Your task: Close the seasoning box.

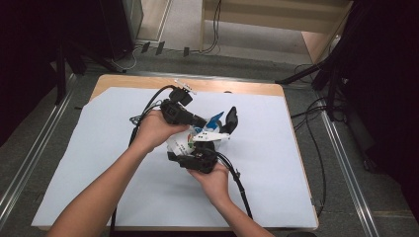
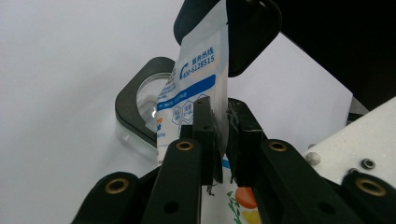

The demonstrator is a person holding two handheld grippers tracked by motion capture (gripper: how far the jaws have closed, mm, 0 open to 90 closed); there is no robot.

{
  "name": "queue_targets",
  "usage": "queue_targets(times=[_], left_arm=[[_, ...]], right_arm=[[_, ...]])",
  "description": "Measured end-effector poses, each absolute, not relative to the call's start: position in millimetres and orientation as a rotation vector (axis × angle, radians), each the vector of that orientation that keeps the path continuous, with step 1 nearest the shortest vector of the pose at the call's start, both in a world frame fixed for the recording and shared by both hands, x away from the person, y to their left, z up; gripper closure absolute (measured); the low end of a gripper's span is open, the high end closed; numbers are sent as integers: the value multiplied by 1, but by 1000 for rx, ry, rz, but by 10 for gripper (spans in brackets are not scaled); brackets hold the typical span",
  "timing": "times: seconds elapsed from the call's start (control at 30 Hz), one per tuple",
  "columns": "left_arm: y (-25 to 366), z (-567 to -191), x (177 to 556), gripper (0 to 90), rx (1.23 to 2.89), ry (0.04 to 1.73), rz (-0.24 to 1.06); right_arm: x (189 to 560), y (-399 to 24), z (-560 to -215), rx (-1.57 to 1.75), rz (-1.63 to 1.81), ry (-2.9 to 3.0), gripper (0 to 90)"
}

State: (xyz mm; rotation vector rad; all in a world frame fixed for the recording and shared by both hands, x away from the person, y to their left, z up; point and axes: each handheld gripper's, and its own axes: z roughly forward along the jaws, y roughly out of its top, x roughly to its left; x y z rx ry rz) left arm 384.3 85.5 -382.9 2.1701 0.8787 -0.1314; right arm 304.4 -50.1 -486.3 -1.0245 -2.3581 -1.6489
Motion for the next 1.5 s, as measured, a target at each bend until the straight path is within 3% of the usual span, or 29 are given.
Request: queue_targets(times=[0.53, 1.07, 1.17, 1.27, 1.5], left_arm=[[91, -380, 384, 796, 2151, 887, -109], [88, -385, 384, 725, 2236, 900, -63], [88, -386, 383, 769, 2245, 908, -51], [92, -385, 386, 887, 2242, 927, -42], [87, -384, 385, 900, 2231, 951, -27]], right_arm=[[307, -51, -487, -1044, -1637, -2325, 606], [307, -52, -486, -1038, -1636, -2335, 611], [307, -51, -487, -1037, -1631, -2344, 613], [306, -51, -486, -1025, -1636, -2357, 611], [307, -51, -485, -1010, -1637, -2362, 570]])
